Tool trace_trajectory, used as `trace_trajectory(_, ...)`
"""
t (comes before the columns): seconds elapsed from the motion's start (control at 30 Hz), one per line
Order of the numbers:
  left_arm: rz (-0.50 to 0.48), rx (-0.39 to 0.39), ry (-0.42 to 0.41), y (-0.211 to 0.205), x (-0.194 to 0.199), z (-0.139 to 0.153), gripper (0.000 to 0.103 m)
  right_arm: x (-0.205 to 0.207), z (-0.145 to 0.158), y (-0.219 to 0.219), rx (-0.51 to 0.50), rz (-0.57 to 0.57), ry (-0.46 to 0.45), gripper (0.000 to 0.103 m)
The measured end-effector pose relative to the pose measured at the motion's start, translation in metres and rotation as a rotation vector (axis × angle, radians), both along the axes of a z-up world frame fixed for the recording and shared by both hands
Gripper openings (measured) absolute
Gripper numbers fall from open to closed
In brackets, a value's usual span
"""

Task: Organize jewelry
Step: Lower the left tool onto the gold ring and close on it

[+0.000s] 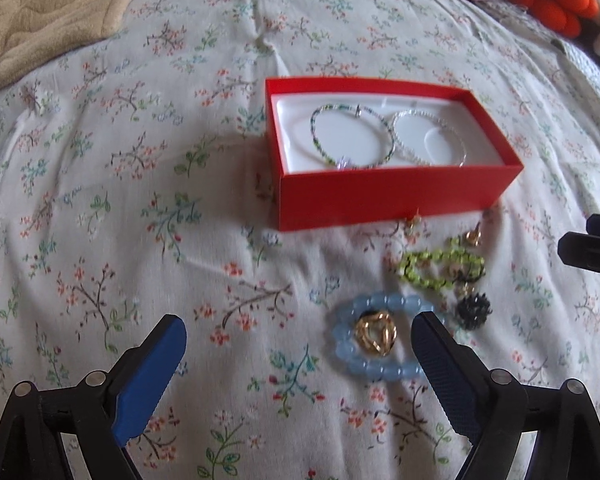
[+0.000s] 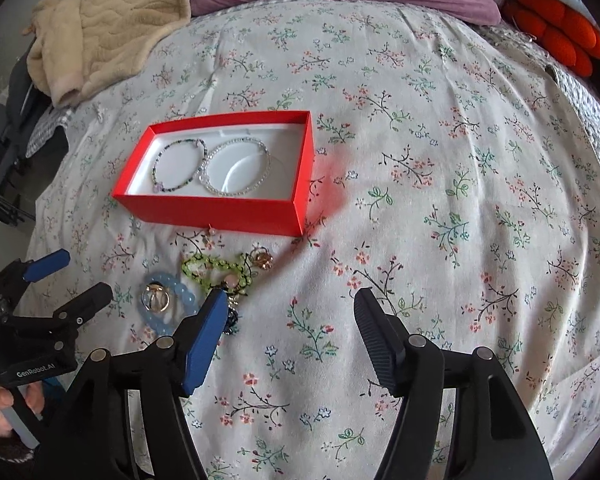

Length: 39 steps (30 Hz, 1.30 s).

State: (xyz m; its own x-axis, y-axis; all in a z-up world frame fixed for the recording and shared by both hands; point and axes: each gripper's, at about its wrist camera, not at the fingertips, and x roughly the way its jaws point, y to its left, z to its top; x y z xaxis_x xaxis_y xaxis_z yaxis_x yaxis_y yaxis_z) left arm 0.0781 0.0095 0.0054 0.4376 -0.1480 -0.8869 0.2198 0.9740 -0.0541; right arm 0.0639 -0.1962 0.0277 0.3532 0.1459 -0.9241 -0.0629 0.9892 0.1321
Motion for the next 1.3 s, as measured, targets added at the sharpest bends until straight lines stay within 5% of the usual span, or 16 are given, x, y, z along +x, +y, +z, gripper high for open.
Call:
trace_trajectory(0.5,-0.096,0.040,0.002,0.001,-0.026,-0.031,0.092,-0.016,-0.033,0.008,-0.082,0.079,0.078,0.069)
trace_trajectory(0.8,-0.201,-0.089,-0.024,-0.026,-0.028,-0.025,0.045,-0.017,-0.042,0.014,-0.094,0.090,0.098,0.069)
trace_trajectory(1.3,-0.145,-0.036,-0.001,-0.041,-0.012,-0.047,0.020,-0.012,-0.050,0.021,-0.115,0.112,0.112,0.069)
